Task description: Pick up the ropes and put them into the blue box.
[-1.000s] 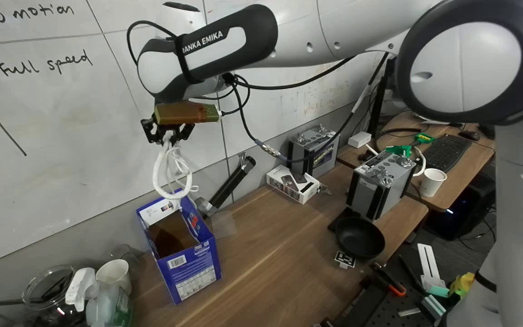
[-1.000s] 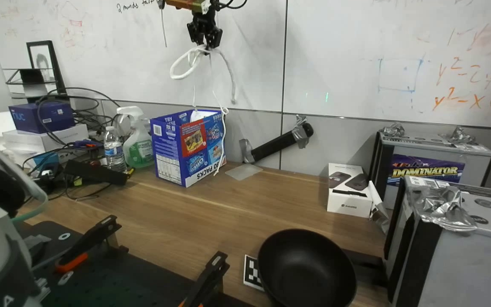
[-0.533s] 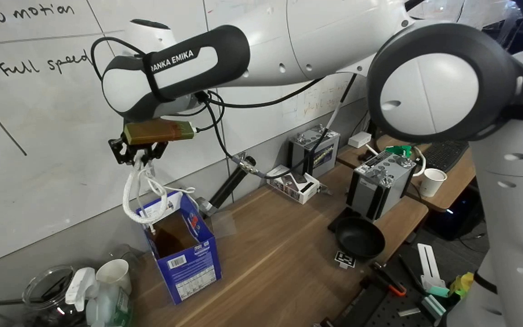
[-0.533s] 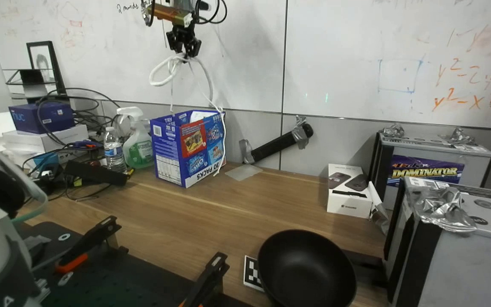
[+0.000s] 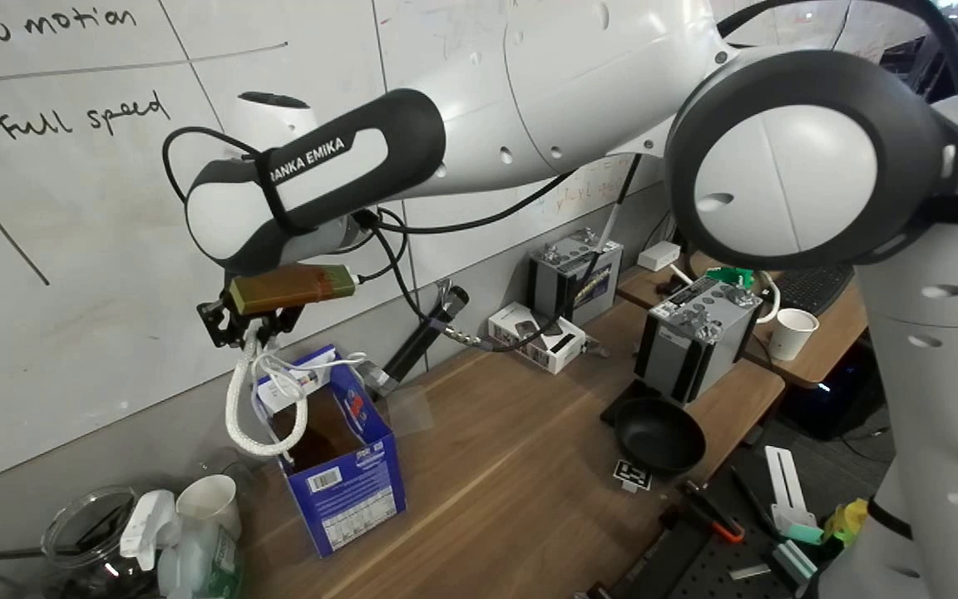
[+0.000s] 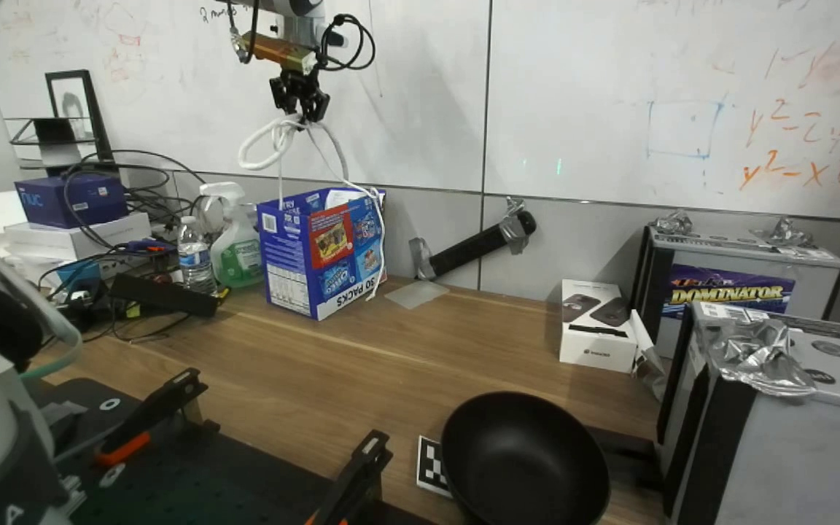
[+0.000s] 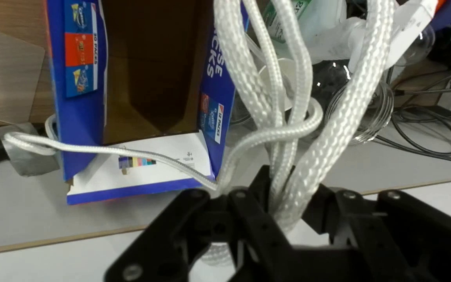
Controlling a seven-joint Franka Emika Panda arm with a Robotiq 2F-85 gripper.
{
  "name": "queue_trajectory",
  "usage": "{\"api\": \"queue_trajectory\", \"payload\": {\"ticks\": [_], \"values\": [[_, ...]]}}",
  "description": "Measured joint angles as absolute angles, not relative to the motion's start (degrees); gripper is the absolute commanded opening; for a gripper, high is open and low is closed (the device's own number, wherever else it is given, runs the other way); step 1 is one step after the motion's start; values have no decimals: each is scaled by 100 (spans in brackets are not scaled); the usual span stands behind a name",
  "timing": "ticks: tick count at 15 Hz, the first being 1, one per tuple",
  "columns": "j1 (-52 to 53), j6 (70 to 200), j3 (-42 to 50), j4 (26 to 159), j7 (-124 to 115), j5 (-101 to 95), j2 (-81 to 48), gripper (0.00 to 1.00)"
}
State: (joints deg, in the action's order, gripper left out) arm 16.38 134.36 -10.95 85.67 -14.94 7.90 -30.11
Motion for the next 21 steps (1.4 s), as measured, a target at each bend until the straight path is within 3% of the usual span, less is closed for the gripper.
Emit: {"api": "queue_trajectory", "payload": {"ticks": [8, 21], "values": [[1375, 13675, -1080, 9352, -786, 862, -3018, 14], [945, 13407, -1031, 9036, -136, 847, -3021, 14]]}}
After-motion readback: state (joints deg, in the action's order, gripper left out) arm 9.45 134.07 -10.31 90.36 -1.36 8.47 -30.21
